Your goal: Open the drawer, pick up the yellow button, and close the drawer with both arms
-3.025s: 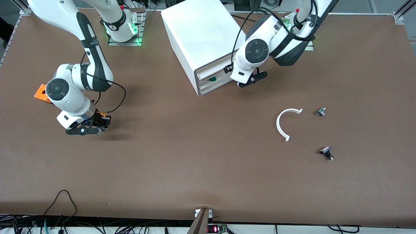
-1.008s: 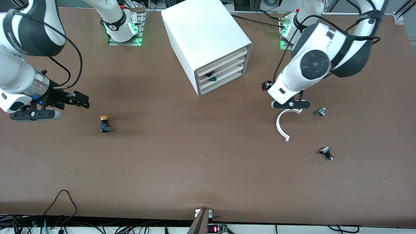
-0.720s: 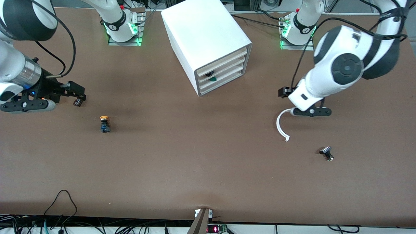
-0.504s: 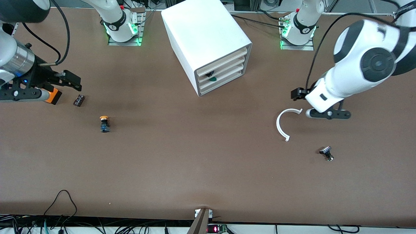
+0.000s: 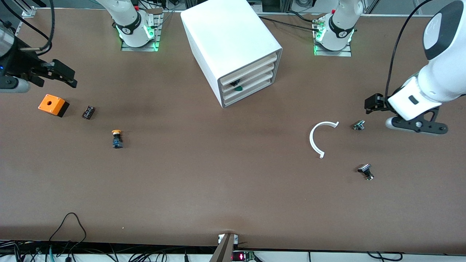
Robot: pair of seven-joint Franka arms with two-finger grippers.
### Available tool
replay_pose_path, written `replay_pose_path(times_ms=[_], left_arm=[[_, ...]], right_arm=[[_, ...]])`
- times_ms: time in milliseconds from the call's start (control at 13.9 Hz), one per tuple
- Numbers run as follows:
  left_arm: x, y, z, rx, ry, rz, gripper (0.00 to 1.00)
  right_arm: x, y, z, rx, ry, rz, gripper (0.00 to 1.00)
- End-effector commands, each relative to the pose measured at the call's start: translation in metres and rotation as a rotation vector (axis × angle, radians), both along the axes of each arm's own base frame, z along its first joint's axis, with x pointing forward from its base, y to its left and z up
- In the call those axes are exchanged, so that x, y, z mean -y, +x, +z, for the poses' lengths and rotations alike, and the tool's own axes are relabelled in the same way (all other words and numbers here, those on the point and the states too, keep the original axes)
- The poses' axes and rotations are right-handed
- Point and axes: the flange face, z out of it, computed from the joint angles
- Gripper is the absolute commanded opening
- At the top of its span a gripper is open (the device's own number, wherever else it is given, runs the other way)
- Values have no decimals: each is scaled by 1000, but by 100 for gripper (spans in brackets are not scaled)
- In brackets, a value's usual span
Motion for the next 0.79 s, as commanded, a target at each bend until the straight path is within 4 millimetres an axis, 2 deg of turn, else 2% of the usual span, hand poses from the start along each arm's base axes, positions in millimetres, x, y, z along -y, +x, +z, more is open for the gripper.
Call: replay_pose_path(times_ms=[0,72,216,360,720], left_arm=[[-27,-35,10,57,-81,46,99],[-32,-47,20,75,-95,55,99],[-17,-58,36,79,-93,62,99],[-36,-64,31,24,-87,79,99],[-35,-61,26,-27,-81,87,99]], right_arm=[[-1,-18,16,-5,-4,-6,99],[-2,-20,16,-8,-3,-10,99],[-2,-22,13,-26,-2,4,99],[3,-21,8,-32,-5,-1,99],[-1,-19,3,-27,-12,-9,99]])
